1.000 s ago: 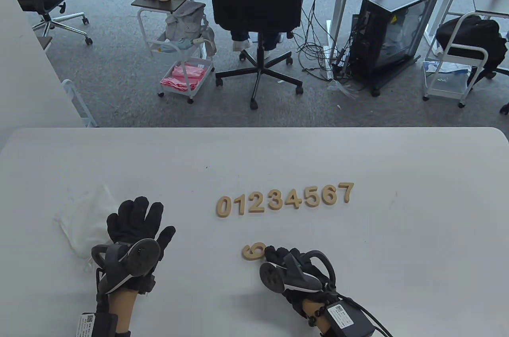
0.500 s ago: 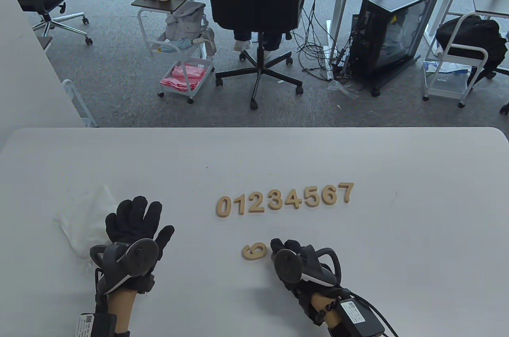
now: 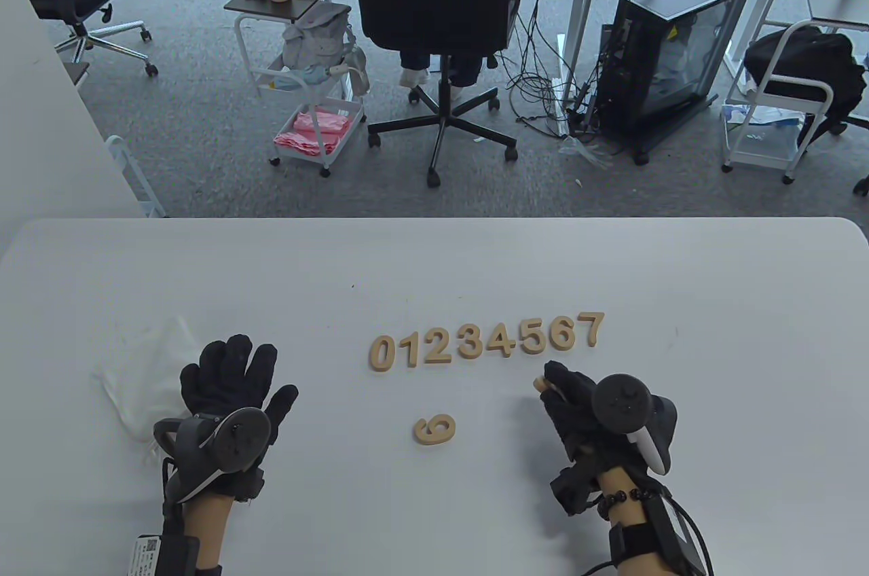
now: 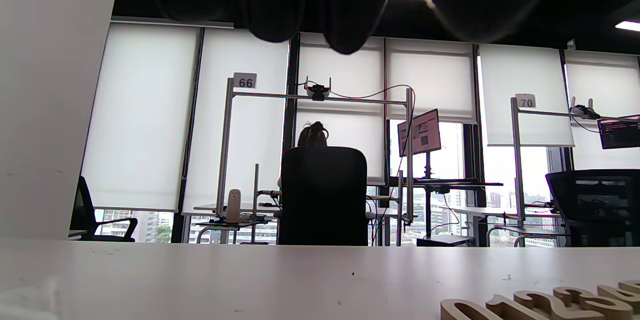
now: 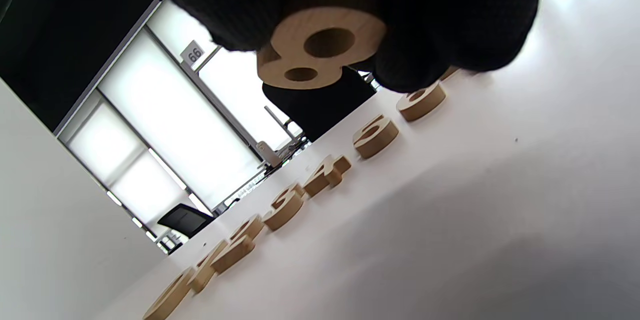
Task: Empty bag and arrange number blocks in order
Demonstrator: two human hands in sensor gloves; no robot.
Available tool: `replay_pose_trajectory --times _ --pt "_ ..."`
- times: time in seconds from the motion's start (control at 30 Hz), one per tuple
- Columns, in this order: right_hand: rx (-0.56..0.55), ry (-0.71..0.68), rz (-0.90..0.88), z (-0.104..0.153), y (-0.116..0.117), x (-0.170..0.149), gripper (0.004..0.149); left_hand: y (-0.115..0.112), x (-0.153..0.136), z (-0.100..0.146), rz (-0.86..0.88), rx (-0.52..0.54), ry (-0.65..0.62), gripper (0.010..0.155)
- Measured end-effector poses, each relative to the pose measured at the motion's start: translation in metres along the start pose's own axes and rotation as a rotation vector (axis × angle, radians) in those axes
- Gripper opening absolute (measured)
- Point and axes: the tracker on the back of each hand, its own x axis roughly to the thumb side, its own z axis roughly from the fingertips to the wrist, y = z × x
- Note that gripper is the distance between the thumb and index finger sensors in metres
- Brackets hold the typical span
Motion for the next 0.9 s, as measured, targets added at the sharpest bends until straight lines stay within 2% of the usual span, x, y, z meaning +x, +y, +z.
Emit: replay_pose_trajectory --times 0.1,0.2,0.37,0.5,0.63,0.8,0.9 --pt "-0.068 0.063 -0.038 -0.008 -0.013 -0.012 0.05 0.0 0.0 0.0 -0.001 0.006 0.001 0.068" --pt "-0.085 0.123 -0.057 -0.02 -0.024 -0.025 0.05 0.001 -0.001 0.0 0.002 0.009 0.006 0.068" --pt "-0.125 0.179 0.119 -0.048 -0.047 -0.038 0.048 0.002 -0.002 0.001 -0.005 0.009 0.013 0.067" --pt "-0.13 0.232 0.255 -0.072 -0.056 -0.04 0.047 0.002 -0.003 0.0 -0.004 0.009 0.019 0.067" --pt "-0.098 0.279 0.366 -0.091 -0.052 -0.043 0.046 0.002 -0.003 0.0 -0.008 0.006 0.018 0.067" --pt "-0.084 0.304 0.52 -0.113 -0.032 -0.043 0.047 0.002 -0.002 0.0 -0.012 0.0 0.019 0.067" --pt "-0.072 0.339 0.548 -0.123 -0.021 -0.043 0.045 0.003 -0.002 0.0 -0.015 0.001 0.022 0.067"
